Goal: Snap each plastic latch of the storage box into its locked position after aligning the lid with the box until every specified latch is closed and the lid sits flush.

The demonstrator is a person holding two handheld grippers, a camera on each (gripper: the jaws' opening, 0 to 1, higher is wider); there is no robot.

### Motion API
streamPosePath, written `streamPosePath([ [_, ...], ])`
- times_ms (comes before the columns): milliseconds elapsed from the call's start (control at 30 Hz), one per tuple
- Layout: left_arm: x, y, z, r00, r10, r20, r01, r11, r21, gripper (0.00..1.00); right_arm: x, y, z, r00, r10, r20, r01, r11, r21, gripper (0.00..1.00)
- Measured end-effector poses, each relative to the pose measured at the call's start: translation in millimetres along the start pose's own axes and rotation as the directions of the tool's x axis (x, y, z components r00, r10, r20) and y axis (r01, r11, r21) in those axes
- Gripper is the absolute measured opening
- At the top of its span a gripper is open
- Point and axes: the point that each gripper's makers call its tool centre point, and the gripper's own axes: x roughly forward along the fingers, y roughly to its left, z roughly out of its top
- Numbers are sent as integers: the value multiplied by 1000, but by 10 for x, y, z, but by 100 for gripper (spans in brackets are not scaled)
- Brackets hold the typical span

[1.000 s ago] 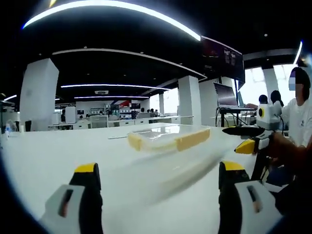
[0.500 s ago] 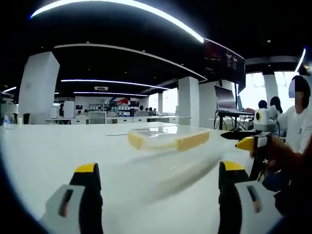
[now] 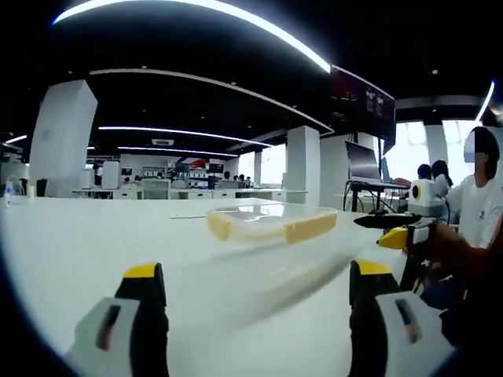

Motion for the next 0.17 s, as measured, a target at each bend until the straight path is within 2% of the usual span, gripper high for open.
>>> streamPosePath([
  [167,-3,-21,3,1000,5,0,-5,1000,8,96,-9,1,-16,1000,12,-7,-13,1000,-16,99],
])
